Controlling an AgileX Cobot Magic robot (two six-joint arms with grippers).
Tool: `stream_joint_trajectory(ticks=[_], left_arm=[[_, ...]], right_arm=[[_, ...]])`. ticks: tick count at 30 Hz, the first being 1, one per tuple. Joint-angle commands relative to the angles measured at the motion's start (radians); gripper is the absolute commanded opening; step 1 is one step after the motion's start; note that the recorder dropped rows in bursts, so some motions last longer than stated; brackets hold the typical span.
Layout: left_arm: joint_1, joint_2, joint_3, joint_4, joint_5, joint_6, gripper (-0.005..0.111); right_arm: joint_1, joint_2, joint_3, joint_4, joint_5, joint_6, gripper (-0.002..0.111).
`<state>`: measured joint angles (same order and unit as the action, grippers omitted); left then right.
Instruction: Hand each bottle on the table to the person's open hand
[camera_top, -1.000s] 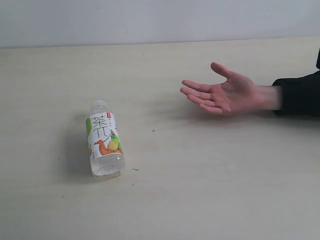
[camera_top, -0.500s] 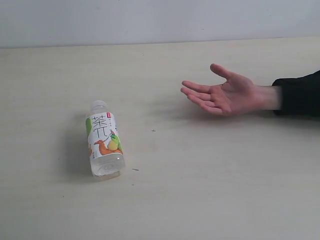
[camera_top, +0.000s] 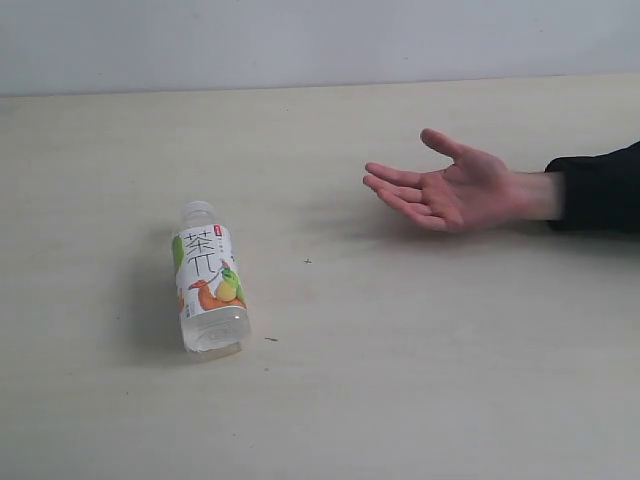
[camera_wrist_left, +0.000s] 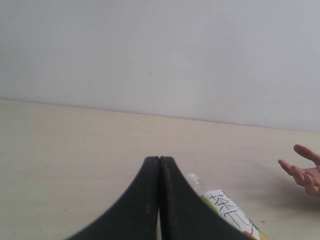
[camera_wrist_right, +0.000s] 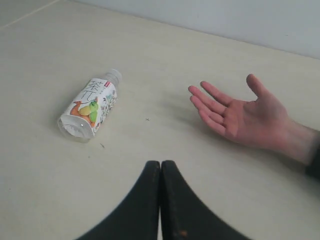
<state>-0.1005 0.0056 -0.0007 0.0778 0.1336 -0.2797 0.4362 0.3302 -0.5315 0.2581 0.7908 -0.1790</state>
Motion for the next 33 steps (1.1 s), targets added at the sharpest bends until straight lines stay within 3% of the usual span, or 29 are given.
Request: stream_joint_trajectory(ticks=[1,8,16,33], left_arm=[[0.000,-0.006,0.001,0.001,0.000,0.000,0.000],[0.000,-0.006,0.001,0.001,0.000,0.000,0.000],[0.000,-0.006,0.001,0.001,0.000,0.000,0.000],[0.000,-0.006,0.001,0.001,0.000,0.000,0.000]], right_arm=[[0.018,-0.072,0.005,-0.033,0.037,0.014,0.000],[0.018,-0.262,0.029,-0.058,0.037,0.014,0.000],[0.018,-0.330,0.218,0.020,-0.263,0.014,0.000],[0.018,-0.330,0.235,0.023,-0.271,0.015,0.000]])
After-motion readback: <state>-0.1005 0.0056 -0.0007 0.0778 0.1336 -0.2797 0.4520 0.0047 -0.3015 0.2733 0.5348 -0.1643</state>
